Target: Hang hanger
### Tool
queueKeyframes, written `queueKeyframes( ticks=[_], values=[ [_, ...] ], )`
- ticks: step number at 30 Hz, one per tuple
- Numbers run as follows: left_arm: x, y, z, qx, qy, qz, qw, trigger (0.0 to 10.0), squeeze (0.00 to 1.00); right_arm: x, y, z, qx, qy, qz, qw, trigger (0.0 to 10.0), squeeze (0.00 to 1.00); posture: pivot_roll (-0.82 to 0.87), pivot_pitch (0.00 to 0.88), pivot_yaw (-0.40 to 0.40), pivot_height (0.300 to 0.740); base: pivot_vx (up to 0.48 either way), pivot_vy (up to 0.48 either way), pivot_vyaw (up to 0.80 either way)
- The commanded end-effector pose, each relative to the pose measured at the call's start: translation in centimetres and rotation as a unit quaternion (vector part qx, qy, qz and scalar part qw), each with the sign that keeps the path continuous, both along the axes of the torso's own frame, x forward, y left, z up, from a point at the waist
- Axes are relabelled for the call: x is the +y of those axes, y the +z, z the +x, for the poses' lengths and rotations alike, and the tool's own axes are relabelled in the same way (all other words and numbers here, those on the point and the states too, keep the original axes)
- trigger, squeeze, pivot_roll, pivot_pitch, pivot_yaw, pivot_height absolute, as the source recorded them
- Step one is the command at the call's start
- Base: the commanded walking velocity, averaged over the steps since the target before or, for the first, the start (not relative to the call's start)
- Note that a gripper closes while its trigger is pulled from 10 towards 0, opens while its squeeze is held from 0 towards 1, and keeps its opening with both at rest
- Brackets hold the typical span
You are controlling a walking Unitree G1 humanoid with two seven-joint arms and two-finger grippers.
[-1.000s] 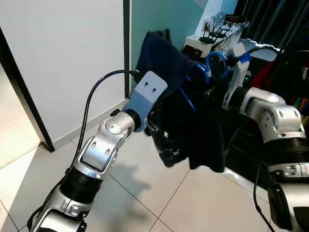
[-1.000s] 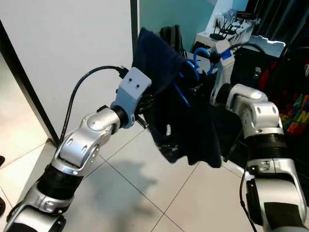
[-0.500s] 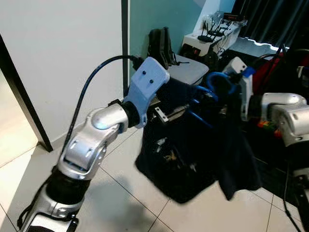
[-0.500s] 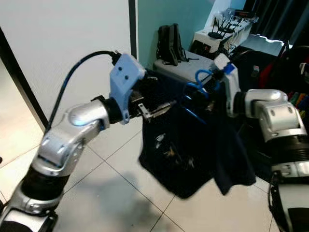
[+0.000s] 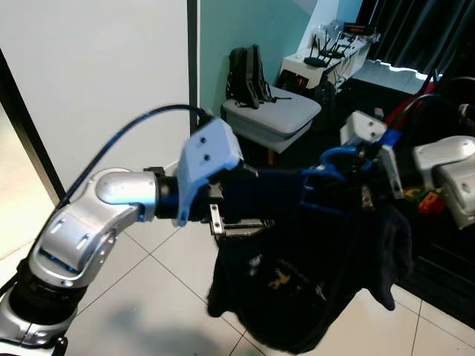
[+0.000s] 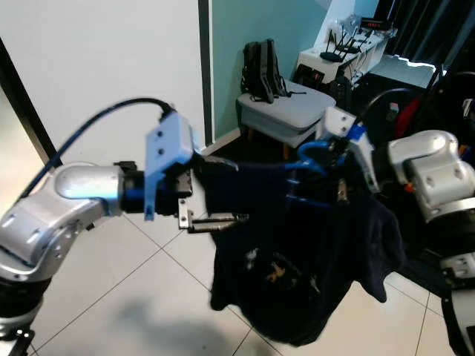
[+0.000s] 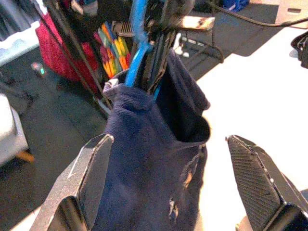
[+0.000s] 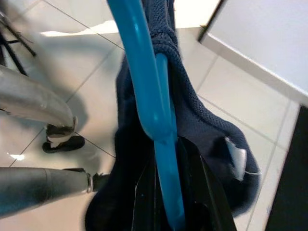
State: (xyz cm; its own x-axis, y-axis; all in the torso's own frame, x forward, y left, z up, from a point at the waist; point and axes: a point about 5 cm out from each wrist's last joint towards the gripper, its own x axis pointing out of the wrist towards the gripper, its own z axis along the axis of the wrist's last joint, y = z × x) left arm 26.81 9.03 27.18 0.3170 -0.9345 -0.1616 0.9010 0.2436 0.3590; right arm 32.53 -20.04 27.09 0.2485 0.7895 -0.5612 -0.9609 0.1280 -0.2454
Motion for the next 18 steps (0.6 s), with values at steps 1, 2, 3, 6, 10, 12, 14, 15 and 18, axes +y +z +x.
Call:
queueKeyframes(
  ticks=[1,2,3,6,10,12,14,15,18],
  values=[
    [-0.5,-0.2,0.0,0.015,-0.008,0.003,1.0,10.0,0.0,0.9,0.7,-0.2,-0.013,0.025,0.005,1.0,10.0,0.0,0.02,0.0,-0.062,0.74,0.0,0.0,0.0],
    [-0.7,-0.3,0.1,0.021,-0.006,-0.001,1.0,10.0,0.0,1.3,0.7,-0.2,-0.013,0.038,0.005,0.999,10.0,0.0,0.03,0.0,-0.062,0.74,0.0,0.0,0.0],
    [-0.7,-0.3,0.1,0.021,-0.006,-0.001,1.0,10.0,0.0,1.3,0.7,-0.2,-0.013,0.038,0.005,0.999,10.0,0.0,0.03,0.0,-0.062,0.74,0.0,0.0,0.0],
    [-0.7,-0.3,0.0,0.026,-0.005,-0.001,1.0,10.0,0.0,1.7,0.7,-0.3,-0.013,0.052,0.004,0.999,10.0,0.0,0.03,0.0,-0.063,0.74,0.0,0.0,0.0],
    [-0.7,-0.4,0.0,0.033,-0.004,0.002,0.999,10.0,0.0,2.0,0.7,-0.4,-0.014,0.062,0.002,0.998,10.0,0.0,0.03,0.0,-0.063,0.74,0.0,0.0,0.0],
    [-0.4,-0.8,0.1,0.053,-0.006,0.01,0.999,10.0,0.0,2.6,1.0,-0.5,-0.021,0.079,-0.006,0.997,10.0,0.0,0.02,0.0,-0.058,0.74,0.0,0.0,0.0],
    [-0.4,-0.8,0.1,0.053,-0.006,0.01,0.999,10.0,0.0,2.6,1.0,-0.5,-0.021,0.079,-0.006,0.997,10.0,0.0,0.02,0.0,-0.058,0.74,0.0,0.0,0.0],
    [-0.4,-1.0,0.1,0.059,-0.005,0.015,0.998,10.0,0.0,2.8,1.1,-0.5,-0.025,0.083,-0.008,0.996,10.0,0.0,0.02,0.0,-0.058,0.74,0.0,0.0,0.0],
    [-0.3,-1.4,0.4,0.067,0.007,0.018,0.998,10.0,0.0,3.1,1.4,-0.7,-0.03,0.091,-0.007,0.995,10.0,0.0,0.02,0.0,-0.055,0.74,0.0,0.0,0.0]
  ],
)
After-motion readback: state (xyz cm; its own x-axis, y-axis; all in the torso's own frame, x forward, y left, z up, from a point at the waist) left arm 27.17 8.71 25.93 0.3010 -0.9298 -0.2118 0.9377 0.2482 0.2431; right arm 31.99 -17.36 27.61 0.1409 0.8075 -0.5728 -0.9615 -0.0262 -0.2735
